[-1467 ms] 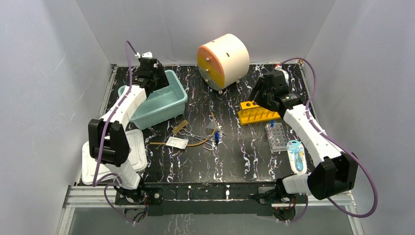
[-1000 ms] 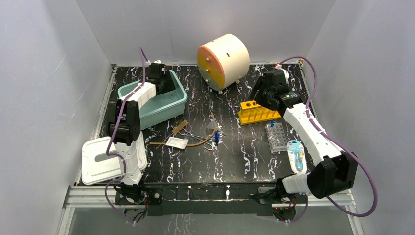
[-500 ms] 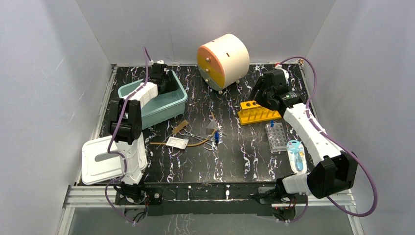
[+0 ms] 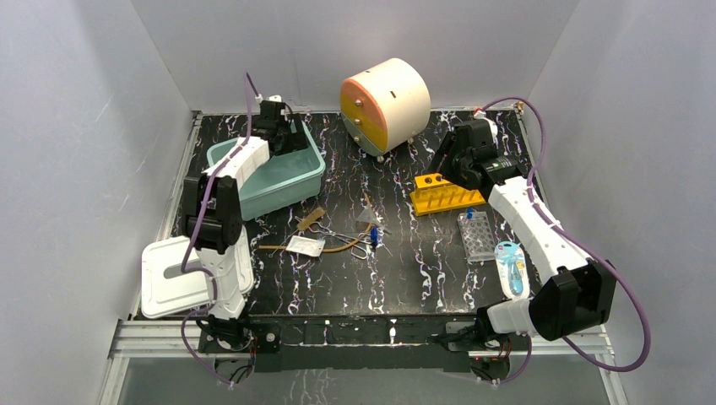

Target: Organize the chemistry lab equipment

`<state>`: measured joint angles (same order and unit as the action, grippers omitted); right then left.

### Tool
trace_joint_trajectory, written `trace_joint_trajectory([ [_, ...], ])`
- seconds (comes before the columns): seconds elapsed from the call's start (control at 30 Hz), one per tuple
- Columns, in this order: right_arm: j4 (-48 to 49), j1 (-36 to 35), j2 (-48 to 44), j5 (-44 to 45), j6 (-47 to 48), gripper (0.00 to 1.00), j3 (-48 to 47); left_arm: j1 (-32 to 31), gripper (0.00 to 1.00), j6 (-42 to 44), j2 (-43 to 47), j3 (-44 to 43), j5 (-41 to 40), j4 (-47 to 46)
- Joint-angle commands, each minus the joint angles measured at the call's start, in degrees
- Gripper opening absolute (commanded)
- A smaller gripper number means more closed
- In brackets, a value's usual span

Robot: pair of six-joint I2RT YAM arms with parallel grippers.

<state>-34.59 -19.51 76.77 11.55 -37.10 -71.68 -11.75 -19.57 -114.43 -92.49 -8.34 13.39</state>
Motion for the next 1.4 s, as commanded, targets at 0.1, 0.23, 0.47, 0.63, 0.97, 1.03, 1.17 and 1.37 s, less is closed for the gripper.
trace_joint_trajectory([
  [0.1, 2.78, -0.43, 1.67, -3.61, 6.45, 0.76, -4.73, -0.12, 0.88, -1.25, 15.75, 2.06, 2.68, 4.65],
  [0.23, 4.28, -4.28, 4.02, -3.57, 11.00, 0.77, -7.53, -0.12, 0.90, -0.28, 22.18, 4.25, 5.90, 6.96],
  [0.47, 4.14, -13.15, 10.77, -1.34, 13.22, 0.81, -9.73, -0.24, 0.98, 1.80, 32.27, 9.26, 22.85, 7.57],
  [0.63, 4.22, -15.62, 15.84, -7.88, 19.67, 0.77, -7.59, -1.74, 0.96, -0.60, 36.84, 14.07, 30.08, 5.53],
  [0.97, 10.68, -17.04, 19.52, -12.73, 25.89, 0.56, 1.14, -3.53, 0.92, -1.57, 39.47, 17.51, 31.65, 4.35],
  [1.03, 10.35, -17.54, 21.03, -12.10, 27.10, 0.56, 1.68, -3.61, 0.92, -1.59, 39.31, 17.01, 31.65, 4.11],
  [1.17, 9.41, -19.16, 23.96, -8.42, 26.86, 0.61, 1.52, -3.60, 0.92, -0.01, 38.08, 12.65, 29.44, 6.55],
  [1.37, 12.18, -20.19, 26.30, -6.61, 27.06, 0.55, 3.18, -3.63, 0.93, 1.13, 38.05, 10.11, 24.87, 8.42],
])
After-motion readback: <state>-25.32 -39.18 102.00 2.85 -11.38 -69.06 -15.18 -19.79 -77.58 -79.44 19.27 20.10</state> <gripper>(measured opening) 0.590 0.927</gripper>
